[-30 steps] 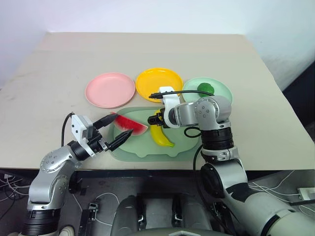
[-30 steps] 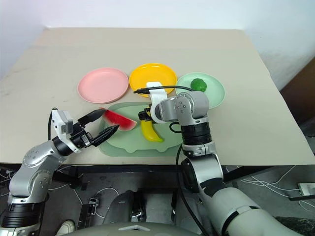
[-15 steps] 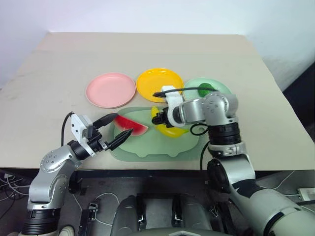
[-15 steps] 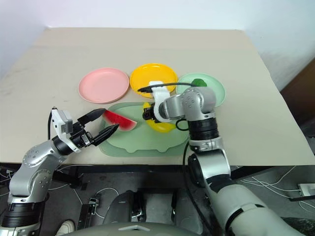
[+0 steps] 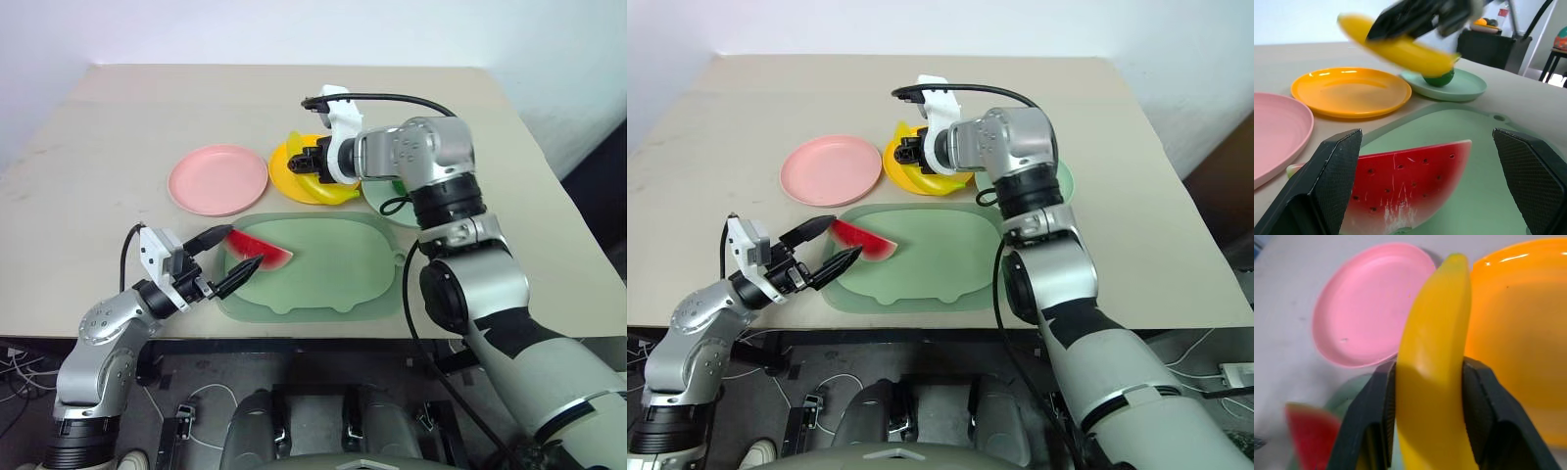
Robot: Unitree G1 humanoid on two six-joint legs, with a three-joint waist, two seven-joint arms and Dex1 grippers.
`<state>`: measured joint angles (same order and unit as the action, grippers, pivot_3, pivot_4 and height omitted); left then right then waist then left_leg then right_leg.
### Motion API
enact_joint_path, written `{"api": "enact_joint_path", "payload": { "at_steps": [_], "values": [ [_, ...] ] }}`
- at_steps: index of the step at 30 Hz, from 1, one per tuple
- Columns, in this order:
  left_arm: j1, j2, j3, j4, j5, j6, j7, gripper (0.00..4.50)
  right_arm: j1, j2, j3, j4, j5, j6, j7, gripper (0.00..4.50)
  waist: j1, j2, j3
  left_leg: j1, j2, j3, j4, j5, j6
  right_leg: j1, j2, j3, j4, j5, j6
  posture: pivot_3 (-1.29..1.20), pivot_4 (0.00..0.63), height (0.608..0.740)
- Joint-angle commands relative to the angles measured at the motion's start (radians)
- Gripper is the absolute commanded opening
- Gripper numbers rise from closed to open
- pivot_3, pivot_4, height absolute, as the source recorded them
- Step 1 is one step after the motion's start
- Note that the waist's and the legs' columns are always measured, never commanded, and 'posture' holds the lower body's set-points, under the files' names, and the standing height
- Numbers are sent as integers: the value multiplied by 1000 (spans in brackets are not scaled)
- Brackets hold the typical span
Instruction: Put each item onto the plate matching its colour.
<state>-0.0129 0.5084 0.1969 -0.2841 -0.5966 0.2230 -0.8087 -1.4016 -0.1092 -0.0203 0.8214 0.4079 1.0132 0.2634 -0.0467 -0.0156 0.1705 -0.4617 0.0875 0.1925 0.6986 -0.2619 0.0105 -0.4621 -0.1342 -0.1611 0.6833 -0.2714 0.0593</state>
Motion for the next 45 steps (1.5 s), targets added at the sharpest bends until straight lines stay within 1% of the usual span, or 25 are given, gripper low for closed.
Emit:
{"api": "enact_joint_path", "payload": {
  "at_steps": [1, 3, 6, 9, 13, 19, 21, 22, 26, 30, 33, 36, 38, 41, 43, 45],
  "values": [
    [20, 0, 24, -56, 4, -24, 13, 4500, -111, 22, -12, 239, -83, -258, 39, 1581, 0, 0, 0, 0, 0, 0, 0, 0, 0, 0, 0, 0, 0, 0, 0, 0, 150, 695],
    [33, -2, 28, -73, 3, -24, 27, 4500, -137, 40, -31, 349, -113, -371, 15, 1581, 0, 0, 0, 0, 0, 0, 0, 0, 0, 0, 0, 0, 0, 0, 0, 0, 150, 695],
    [55, -2, 34, -101, 2, -23, 43, 4500, -150, 67, -55, 444, -147, -473, -17, 1581, 1, 0, 0, 0, 0, 0, 1, 0, 0, 0, 0, 0, 0, 0, 0, 0, 150, 695],
    [84, 0, 47, -126, 1, -25, 61, 4500, -137, 96, -76, 493, -180, -545, -55, 1581, 1, 0, 0, 0, 0, 0, 1, 0, 0, 0, 0, 0, 1, 0, 0, 0, 150, 695],
    [109, 1, 54, -153, 0, -26, 79, 4500, -121, 120, -100, 517, -213, -596, -89, 1581, 1, 0, 0, 0, 1, 0, 1, 0, 0, 0, 0, 0, 1, 0, 0, 0, 150, 695],
    [142, 4, 62, -183, -4, -26, 98, 4500, -130, 136, -125, 521, -252, -622, -84, 3558, 1, 0, 0, 0, 1, 0, 1, 0, 0, 0, 0, 0, 1, 0, 0, 0, 150, 695],
    [148, 5, 64, -184, -5, -28, 99, 4500, -142, 134, -134, 518, -258, -628, -74, 4324, 1, 0, 0, 0, 1, 0, 1, 0, 0, 0, 0, 0, 1, 0, 0, 0, 150, 695],
    [149, 5, 65, -183, -6, -28, 98, 4500, -147, 132, -139, 517, -259, -629, -73, 4479, 1, 0, 0, 0, 1, 0, 1, 0, 0, 0, 0, 0, 1, 0, 0, 0, 150, 695],
    [141, 4, 62, -185, -6, -22, 105, 4500, -168, 111, -141, 500, -271, -642, -34, 4479, 1, 0, 0, 0, 1, 0, 1, 0, 0, 0, 0, 0, 1, 0, 0, 0, 150, 695],
    [133, 9, 61, -187, -10, -13, 106, 4500, -183, 95, -140, 469, -265, -642, 61, 4479, 1, 0, 0, 0, 1, 0, 1, 0, 0, 0, 0, 0, 1, 0, 0, 0, 150, 695],
    [116, 13, 59, -187, -16, -1, 109, 4500, -161, 71, -111, 373, -246, -573, 262, 4479, 2, 0, 0, 0, 1, 0, 1, 0, 0, 0, 0, 0, 1, 0, 0, 0, 150, 695],
    [105, 16, 61, -186, -19, 7, 109, 4500, -98, 60, -68, 238, -246, -500, 368, 4479, 2, 0, 0, 0, 1, -1, 1, 0, 0, 0, 0, 0, 1, 0, 0, 0, 150, 695],
    [99, 19, 64, -185, -22, 13, 108, 4500, -2, 50, -24, 56, -240, -405, 405, 4479, 4, 0, 0, 0, 1, -1, 1, 0, 0, 1, 0, 0, 0, 0, 0, 0, 150, 695],
    [99, 27, 70, -179, -27, 19, 98, 4500, 220, 14, 79, -301, -238, -277, 443, 4479, 9, -1, -1, 0, 1, -2, 2, 0, 0, 2, -1, -1, 0, 0, 0, 0, 150, 695],
    [102, 30, 73, -180, -29, 23, 93, 4500, 330, -15, 138, -462, -220, -197, 480, 4479, 8, -1, 0, 0, 0, -2, 2, 0, 0, 2, -1, -1, 0, 0, 0, 0, 150, 695],
    [103, 32, 76, -180, -31, 26, 90, 4500, 390, -39, 164, -571, -174, -109, 524, 4479, 4, 0, 0, 0, 0, -2, 2, 0, 0, 2, -1, -1, 1, 0, 0, 0, 150, 695]
  ]
}}
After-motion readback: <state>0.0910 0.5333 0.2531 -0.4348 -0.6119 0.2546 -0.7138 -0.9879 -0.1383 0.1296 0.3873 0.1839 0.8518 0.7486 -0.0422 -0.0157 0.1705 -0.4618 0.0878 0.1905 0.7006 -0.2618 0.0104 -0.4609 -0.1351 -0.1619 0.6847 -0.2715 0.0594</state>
